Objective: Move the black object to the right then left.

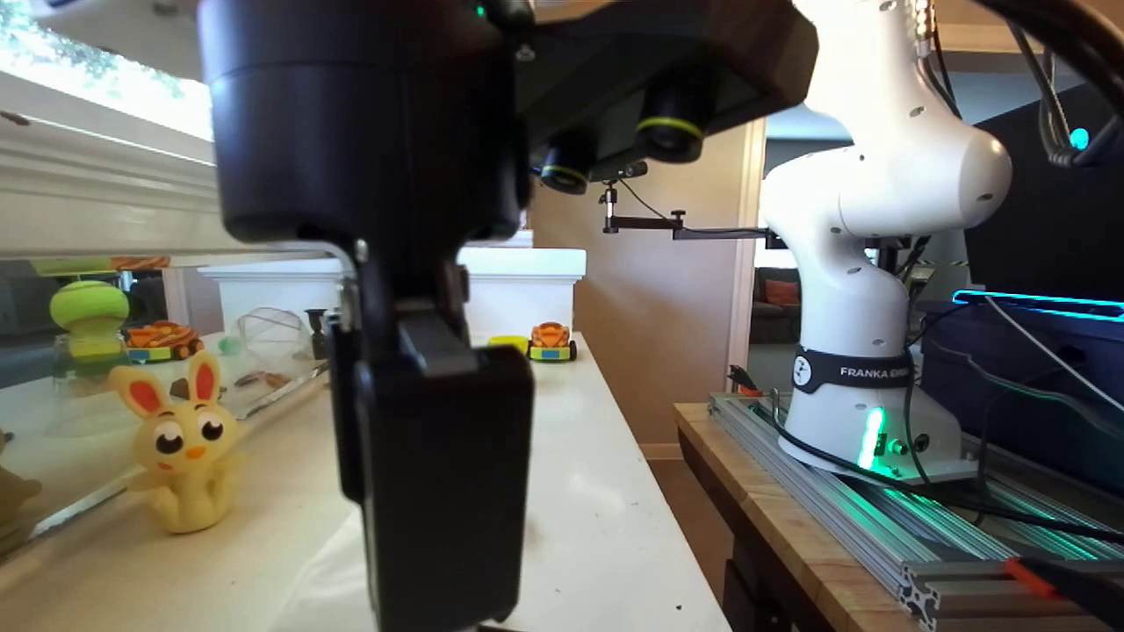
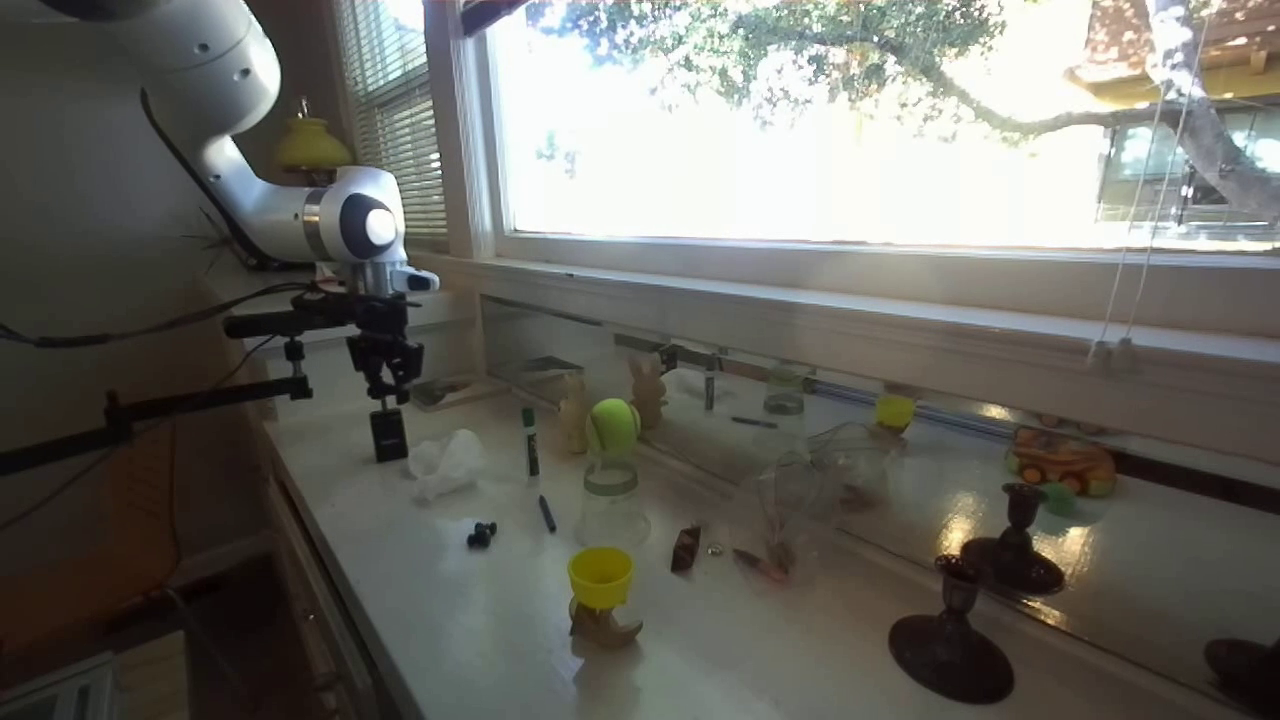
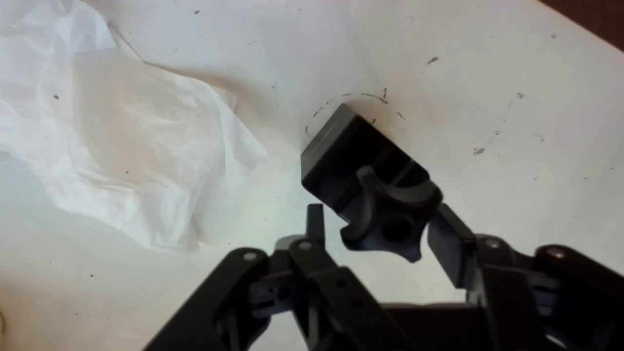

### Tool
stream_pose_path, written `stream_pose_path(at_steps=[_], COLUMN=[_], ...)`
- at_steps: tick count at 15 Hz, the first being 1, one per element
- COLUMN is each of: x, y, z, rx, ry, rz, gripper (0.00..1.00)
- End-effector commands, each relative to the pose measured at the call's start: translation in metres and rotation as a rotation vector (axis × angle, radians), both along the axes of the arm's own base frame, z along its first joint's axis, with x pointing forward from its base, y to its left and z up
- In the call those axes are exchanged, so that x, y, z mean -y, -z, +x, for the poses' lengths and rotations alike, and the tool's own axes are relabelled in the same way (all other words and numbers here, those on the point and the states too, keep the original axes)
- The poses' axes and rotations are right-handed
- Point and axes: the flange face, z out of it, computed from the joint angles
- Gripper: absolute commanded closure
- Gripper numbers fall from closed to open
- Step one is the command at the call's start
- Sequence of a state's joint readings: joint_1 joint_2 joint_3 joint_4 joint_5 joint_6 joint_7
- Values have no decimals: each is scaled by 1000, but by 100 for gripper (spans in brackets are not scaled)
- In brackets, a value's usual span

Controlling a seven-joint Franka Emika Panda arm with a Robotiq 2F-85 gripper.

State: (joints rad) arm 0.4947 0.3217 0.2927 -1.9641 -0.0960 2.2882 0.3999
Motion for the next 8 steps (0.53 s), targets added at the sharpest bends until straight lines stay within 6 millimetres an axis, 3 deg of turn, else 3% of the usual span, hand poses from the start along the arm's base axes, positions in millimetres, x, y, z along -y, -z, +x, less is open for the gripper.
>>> stream_pose_path(at_steps=[1,3,6,8], x=[-5,-15,-22,-14], y=[-25,-37,-38,-31], z=[-12,-18,-32,-36], rx=[10,-15,-125,-222], ry=[-24,-129,-274,-340], rz=[17,55,102,80], gripper=[10,1,0,0])
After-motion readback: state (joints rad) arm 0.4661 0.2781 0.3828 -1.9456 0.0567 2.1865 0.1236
